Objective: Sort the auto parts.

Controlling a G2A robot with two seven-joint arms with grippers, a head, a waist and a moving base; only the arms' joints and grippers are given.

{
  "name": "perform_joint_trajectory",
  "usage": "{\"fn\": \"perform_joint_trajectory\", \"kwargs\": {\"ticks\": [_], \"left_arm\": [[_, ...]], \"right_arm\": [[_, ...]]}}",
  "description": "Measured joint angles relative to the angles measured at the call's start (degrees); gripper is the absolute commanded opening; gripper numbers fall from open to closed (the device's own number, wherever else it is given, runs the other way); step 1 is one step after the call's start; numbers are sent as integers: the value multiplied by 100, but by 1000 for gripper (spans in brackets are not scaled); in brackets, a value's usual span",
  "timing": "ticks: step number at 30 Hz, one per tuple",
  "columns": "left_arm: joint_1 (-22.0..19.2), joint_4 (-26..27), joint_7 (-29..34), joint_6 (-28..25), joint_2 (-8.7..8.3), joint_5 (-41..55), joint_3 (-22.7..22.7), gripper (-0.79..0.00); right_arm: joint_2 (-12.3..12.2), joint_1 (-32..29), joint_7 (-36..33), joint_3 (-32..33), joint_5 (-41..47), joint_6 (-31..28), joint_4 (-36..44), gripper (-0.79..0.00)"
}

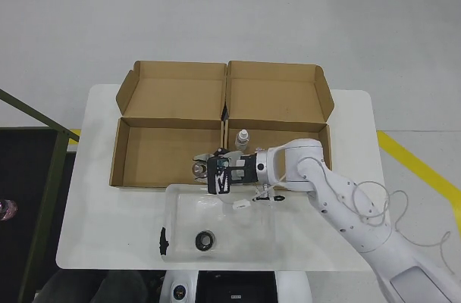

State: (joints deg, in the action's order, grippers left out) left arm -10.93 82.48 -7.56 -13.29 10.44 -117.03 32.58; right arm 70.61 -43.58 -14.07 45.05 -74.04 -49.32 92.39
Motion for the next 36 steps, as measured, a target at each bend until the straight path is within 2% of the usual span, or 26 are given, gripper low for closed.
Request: {"fn": "perform_joint_trajectory", "kwargs": {"ticks": [9, 36], "left_arm": [[0, 0, 0, 0, 0, 0, 0, 0], [0, 0, 0, 0, 0, 0, 0, 0]], "right_arm": [[198, 531, -230, -309, 32, 208, -713, -785], [1059, 1939, -533, -1346, 178, 538, -2842, -785]]}}
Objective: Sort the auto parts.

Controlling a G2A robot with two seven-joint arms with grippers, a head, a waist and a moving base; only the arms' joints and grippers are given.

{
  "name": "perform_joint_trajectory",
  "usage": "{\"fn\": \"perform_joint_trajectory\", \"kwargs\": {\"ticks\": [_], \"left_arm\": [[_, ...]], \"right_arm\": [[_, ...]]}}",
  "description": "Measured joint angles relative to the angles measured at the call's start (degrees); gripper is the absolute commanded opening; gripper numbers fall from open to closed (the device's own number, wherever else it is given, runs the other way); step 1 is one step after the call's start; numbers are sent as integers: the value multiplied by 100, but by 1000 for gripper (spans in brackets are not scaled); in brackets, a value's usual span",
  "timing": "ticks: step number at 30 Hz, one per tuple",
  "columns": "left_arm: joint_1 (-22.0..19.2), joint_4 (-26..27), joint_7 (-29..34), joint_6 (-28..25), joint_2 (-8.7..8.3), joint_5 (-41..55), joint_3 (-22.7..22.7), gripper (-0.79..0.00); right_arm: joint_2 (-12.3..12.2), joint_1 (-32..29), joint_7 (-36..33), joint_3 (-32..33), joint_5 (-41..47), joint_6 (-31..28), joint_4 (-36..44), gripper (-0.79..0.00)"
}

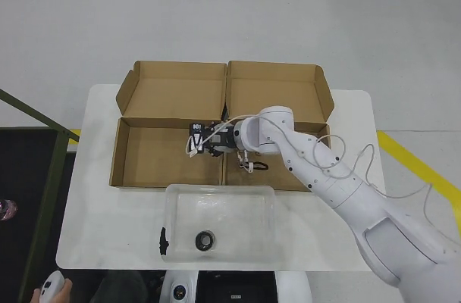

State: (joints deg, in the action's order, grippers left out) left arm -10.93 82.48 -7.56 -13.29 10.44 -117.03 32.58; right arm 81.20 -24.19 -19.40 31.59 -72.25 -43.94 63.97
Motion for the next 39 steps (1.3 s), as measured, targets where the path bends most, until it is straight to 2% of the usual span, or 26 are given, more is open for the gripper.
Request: {"fn": "perform_joint_trajectory", "kwargs": {"ticks": [13, 24, 27, 28, 29, 30, 39], "left_arm": [[0, 0, 0, 0, 0, 0, 0, 0], [0, 0, 0, 0, 0, 0, 0, 0], [0, 0, 0, 0, 0, 0, 0, 0], [0, 0, 0, 0, 0, 0, 0, 0], [0, 0, 0, 0, 0, 0, 0, 0], [0, 0, 0, 0, 0, 0, 0, 0], [0, 0, 0, 0, 0, 0, 0, 0]], "right_arm": [[427, 270, -44, -408, -69, 24, -774, -779], [697, 391, -113, -585, -236, 57, -1228, -674], [755, 400, -114, -612, -282, 58, -1338, -585], [776, 403, -111, -620, -303, 57, -1376, -585], [791, 405, -108, -625, -317, 57, -1404, -526], [805, 406, -105, -628, -331, 58, -1431, -514], [887, 438, -71, -599, -518, 28, -1530, -468]]}}
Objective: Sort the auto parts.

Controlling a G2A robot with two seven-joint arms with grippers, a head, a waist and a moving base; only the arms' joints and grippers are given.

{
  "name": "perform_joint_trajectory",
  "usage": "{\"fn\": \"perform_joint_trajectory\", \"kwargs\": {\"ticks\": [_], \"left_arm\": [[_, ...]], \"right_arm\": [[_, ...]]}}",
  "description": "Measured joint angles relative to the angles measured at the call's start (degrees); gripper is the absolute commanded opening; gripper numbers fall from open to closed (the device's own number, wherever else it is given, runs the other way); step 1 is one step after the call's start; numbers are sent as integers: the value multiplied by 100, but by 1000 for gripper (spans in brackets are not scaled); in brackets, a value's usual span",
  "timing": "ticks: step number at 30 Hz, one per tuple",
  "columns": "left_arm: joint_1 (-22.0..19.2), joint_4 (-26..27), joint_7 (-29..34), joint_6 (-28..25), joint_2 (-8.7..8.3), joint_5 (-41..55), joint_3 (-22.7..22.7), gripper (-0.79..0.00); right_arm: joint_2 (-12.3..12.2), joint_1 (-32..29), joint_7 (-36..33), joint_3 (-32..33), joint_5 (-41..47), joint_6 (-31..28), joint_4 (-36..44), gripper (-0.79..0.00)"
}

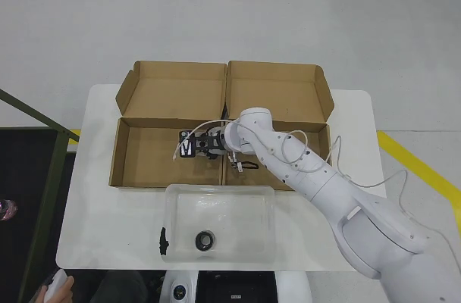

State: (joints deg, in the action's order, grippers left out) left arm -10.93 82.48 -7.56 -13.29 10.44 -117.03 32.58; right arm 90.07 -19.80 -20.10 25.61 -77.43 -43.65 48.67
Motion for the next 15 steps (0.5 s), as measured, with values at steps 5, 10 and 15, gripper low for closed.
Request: {"fn": "perform_joint_trajectory", "kwargs": {"ticks": [5, 10, 15], "left_arm": [[0, 0, 0, 0, 0, 0, 0, 0], [0, 0, 0, 0, 0, 0, 0, 0], [0, 0, 0, 0, 0, 0, 0, 0]], "right_arm": [[-40, -8, 54, 141, -77, -35, 216, -453], [-153, -121, 103, 378, -83, -167, 643, -437], [-324, -354, 34, 669, -96, -352, 1268, -431]]}}
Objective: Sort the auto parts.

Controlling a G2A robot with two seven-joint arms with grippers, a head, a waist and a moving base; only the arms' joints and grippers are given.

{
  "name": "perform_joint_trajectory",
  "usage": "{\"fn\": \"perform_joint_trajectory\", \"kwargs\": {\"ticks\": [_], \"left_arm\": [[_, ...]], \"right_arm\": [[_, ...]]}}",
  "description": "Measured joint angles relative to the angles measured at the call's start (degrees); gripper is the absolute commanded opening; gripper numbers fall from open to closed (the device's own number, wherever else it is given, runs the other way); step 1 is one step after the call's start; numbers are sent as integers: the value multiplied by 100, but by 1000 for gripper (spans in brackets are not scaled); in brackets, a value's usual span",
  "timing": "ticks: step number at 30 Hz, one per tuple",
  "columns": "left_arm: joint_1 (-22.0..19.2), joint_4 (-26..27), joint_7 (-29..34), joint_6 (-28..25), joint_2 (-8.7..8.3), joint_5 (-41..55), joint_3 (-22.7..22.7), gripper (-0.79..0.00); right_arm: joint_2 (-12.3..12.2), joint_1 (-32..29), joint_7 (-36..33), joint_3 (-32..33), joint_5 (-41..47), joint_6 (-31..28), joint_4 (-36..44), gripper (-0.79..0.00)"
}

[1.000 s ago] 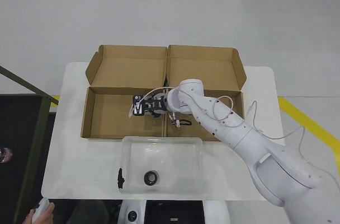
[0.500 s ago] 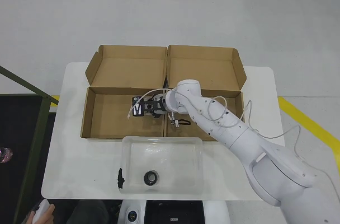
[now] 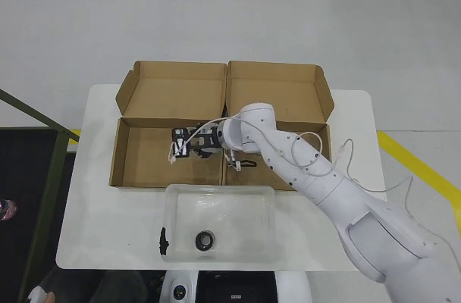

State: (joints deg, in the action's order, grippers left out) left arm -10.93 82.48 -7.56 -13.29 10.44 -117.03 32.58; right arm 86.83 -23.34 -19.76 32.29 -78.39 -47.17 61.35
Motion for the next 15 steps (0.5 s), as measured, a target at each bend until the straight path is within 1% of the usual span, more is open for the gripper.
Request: {"fn": "perform_joint_trajectory", "kwargs": {"ticks": [6, 15], "left_arm": [[0, 0, 0, 0, 0, 0, 0, 0], [0, 0, 0, 0, 0, 0, 0, 0]], "right_arm": [[-282, -585, -87, 479, 97, -309, 998, -434], [-749, -1824, -491, 1261, 142, -866, 2505, -428]]}}
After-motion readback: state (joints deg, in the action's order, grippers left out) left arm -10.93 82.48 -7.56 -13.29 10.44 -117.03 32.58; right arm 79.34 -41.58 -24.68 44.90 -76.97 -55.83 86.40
